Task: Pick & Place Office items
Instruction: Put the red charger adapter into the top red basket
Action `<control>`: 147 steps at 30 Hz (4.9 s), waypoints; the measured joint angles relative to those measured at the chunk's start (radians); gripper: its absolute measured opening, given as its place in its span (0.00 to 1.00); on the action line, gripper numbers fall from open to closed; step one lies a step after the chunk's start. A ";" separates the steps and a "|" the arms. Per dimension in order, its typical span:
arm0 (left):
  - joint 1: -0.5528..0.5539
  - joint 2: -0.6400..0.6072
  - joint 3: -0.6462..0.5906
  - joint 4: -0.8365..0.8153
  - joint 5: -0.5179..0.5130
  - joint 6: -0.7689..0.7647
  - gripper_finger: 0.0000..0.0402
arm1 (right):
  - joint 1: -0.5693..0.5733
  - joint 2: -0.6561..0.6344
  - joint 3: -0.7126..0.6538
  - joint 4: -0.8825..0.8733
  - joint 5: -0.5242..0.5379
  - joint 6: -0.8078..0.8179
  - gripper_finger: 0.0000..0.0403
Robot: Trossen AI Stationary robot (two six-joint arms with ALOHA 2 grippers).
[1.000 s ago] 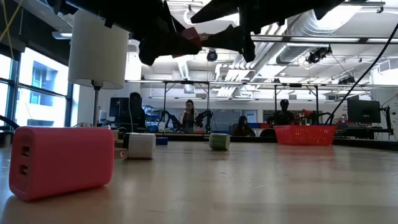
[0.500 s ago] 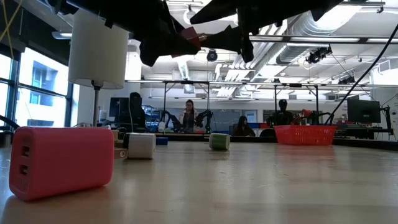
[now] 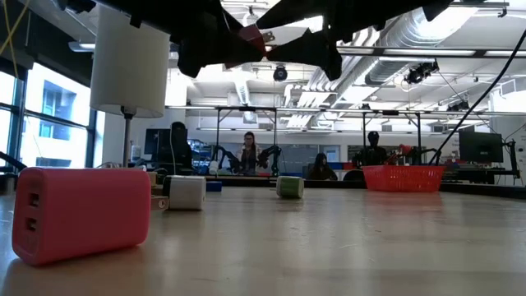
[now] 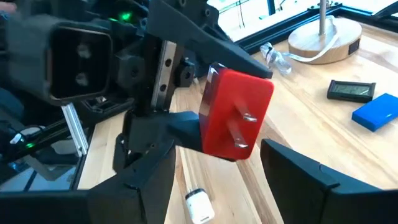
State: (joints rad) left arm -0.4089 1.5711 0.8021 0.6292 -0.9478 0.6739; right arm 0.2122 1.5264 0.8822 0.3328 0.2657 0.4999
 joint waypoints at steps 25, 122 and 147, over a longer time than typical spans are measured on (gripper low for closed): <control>0.037 0.000 -0.002 0.007 0.112 -0.084 0.52 | -0.025 -0.016 0.000 0.025 0.034 0.021 0.56; 0.060 0.000 0.009 0.042 0.238 -0.170 0.74 | -0.075 0.063 0.001 0.117 -0.135 0.027 0.28; -0.089 -0.001 0.010 0.092 0.069 -0.217 0.96 | -0.038 0.045 0.000 0.013 -0.043 -0.060 0.28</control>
State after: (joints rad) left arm -0.4978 1.5700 0.8116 0.7212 -0.8784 0.4568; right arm 0.1738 1.5715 0.8825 0.3454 0.2228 0.4396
